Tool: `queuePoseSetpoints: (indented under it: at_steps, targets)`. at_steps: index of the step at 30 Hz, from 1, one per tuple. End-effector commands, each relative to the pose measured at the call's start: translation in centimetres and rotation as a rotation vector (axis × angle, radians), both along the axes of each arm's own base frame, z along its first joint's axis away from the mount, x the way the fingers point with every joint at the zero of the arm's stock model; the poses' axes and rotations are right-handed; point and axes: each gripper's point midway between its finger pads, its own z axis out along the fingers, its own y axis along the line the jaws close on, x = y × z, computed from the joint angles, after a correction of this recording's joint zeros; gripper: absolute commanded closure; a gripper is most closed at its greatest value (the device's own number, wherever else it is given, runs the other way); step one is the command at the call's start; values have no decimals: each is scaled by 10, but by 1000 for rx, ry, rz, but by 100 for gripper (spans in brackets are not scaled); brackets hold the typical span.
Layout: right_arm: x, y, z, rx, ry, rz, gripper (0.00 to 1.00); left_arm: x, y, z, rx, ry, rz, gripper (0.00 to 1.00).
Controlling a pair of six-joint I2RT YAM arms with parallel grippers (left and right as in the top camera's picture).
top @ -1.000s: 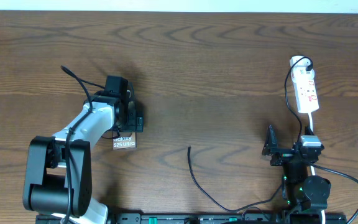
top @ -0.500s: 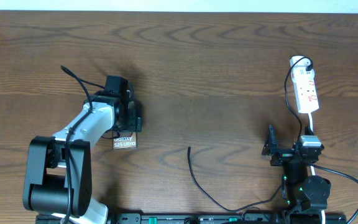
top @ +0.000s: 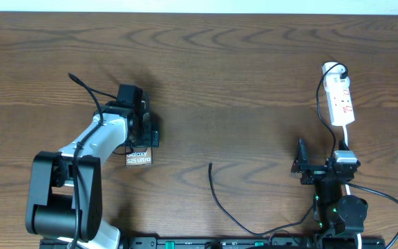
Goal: Plug charger to phone and switch on socket
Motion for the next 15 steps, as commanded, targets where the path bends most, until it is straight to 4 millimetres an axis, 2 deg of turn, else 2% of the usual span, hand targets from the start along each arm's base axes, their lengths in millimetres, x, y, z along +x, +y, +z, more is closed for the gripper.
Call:
queuePoseSetpoints:
  at_steps: [1,15]
  targets:
    - [0,1,-1,-12,3,2,1,-12,4,-6,18,41,8,6]
    - [0,1,-1,-13,3,2,1,-14,5,-7,19,48,8,6]
